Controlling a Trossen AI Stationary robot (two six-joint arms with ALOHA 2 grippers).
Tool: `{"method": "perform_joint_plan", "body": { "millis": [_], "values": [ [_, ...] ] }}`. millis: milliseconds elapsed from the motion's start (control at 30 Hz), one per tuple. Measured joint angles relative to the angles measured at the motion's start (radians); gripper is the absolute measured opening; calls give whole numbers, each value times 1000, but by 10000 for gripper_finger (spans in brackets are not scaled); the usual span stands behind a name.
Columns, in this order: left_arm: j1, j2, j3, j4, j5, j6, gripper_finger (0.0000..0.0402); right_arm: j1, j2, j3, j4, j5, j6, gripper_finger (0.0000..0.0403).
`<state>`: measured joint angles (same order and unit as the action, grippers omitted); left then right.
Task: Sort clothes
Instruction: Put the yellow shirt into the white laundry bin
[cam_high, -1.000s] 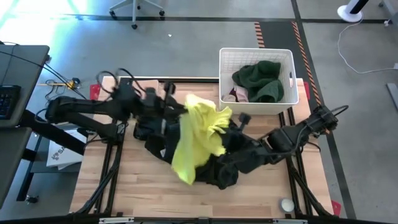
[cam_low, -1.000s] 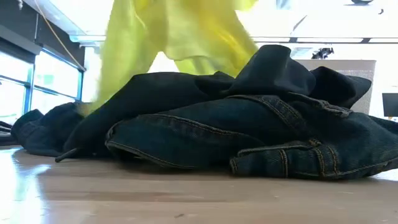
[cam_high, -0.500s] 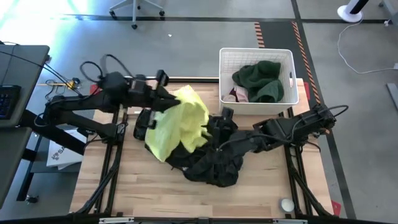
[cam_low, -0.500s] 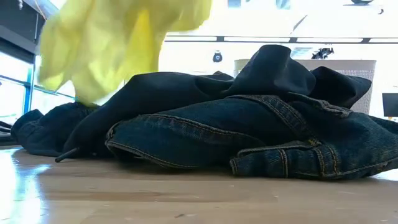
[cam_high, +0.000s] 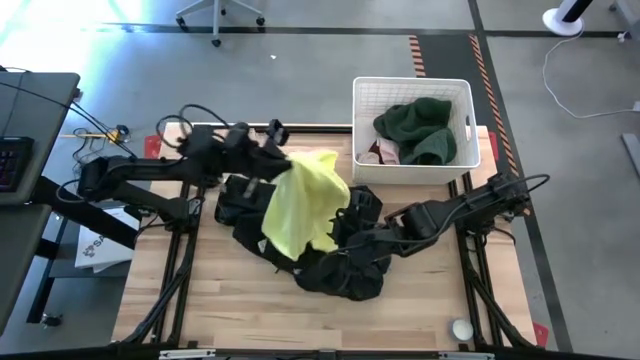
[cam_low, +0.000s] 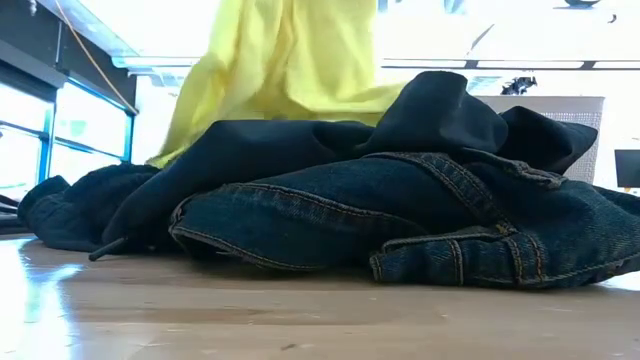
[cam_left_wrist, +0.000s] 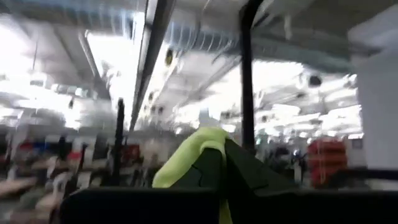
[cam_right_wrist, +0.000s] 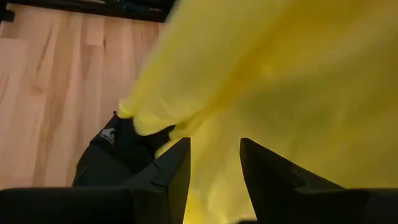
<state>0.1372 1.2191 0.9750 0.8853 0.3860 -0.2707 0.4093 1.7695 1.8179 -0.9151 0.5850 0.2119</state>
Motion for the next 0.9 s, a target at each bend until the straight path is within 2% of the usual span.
{"method": "perform_joint_plan", "body": {
  "millis": [133, 400, 567, 667, 767, 900],
  "values": [
    [1, -60, -100, 7, -48, 50, 0, 31, -2, 0, -1, 22, -1, 135],
    [-14, -95, -470, 9, -162, -7, 0, 110, -3, 0, -21, 121, 42, 136],
    [-49, -95, -587, -30, -189, -33, 0, 47, 3, 0, -21, 30, 75, 136],
    [-67, -96, -611, -124, -189, -61, 4, -17, 19, 0, -33, -9, 71, 136],
    [-92, -95, -619, -232, -189, -69, 9, -84, 32, 0, -46, -98, 41, 141],
    [-128, -94, -619, -318, -202, -68, 17, -166, 54, 0, -24, -227, -16, 171]
  ]
}}
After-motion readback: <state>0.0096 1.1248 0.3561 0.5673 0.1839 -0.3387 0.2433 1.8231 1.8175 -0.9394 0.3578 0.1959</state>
